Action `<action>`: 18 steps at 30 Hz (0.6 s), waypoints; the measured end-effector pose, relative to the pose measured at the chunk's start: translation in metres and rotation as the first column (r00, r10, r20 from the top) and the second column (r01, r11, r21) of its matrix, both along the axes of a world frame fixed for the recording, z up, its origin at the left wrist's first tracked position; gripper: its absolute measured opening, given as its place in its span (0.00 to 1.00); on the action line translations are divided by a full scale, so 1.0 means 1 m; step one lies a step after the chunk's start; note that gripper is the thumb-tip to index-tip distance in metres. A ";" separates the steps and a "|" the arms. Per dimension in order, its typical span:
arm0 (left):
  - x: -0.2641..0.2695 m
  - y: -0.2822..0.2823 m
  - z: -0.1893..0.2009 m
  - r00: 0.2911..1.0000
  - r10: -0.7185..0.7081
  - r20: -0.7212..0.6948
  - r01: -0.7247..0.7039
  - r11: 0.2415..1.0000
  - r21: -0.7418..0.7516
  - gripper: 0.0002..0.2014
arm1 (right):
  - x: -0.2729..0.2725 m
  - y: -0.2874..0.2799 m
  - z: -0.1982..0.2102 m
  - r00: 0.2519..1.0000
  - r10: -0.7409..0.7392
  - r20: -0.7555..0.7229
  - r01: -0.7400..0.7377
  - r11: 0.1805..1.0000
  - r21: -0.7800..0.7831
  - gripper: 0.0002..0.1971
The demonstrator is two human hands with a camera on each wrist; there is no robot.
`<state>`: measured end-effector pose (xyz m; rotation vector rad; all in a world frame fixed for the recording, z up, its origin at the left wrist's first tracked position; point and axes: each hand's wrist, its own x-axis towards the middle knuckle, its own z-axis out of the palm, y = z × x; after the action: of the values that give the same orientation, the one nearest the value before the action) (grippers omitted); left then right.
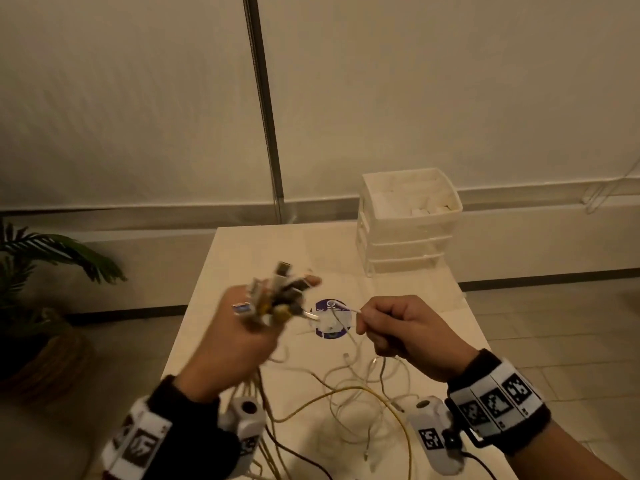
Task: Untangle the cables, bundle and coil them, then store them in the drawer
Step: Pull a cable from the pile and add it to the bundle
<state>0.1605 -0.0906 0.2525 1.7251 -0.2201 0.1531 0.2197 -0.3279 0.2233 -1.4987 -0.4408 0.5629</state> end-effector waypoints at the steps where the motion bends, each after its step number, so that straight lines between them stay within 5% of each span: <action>1: 0.002 -0.012 0.000 0.996 -0.066 0.058 0.059 0.993 0.106 0.14 | 0.000 0.004 0.005 0.999 0.035 0.028 -0.036 0.999 0.020 0.13; 3: 0.010 -0.030 -0.003 0.984 -0.094 0.154 0.033 0.934 0.357 0.21 | 0.000 0.010 0.014 0.995 0.066 0.079 -0.069 0.997 0.035 0.11; 5: 0.017 -0.035 -0.007 0.987 -0.067 0.146 -0.001 0.906 0.423 0.21 | 0.002 0.010 0.019 0.991 0.047 0.129 -0.050 0.999 0.020 0.12; 8: 0.021 -0.035 -0.006 0.990 -0.026 0.140 -0.031 0.922 0.386 0.13 | 0.003 0.008 0.023 0.983 0.023 0.184 -0.019 1.000 -0.024 0.15; 12: 0.026 -0.022 0.001 0.989 0.133 0.070 -0.144 0.973 0.182 0.26 | 0.005 0.006 0.010 0.971 0.043 0.234 -0.007 0.988 -0.153 0.11; 15: 0.037 0.012 -0.007 0.945 0.328 -0.009 -0.328 0.945 -0.002 0.14 | 0.005 -0.002 -0.015 0.985 -0.005 0.174 0.043 0.975 -0.217 0.16; 18: 0.032 0.024 -0.010 0.927 0.371 -0.042 -0.368 0.927 0.070 0.16 | 0.000 -0.010 -0.027 0.986 -0.035 0.164 0.075 0.966 -0.246 0.17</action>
<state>0.1928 -0.0664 0.2425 1.8157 0.1472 0.3790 0.2200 -0.3383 0.1958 -1.8028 -0.4612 0.4698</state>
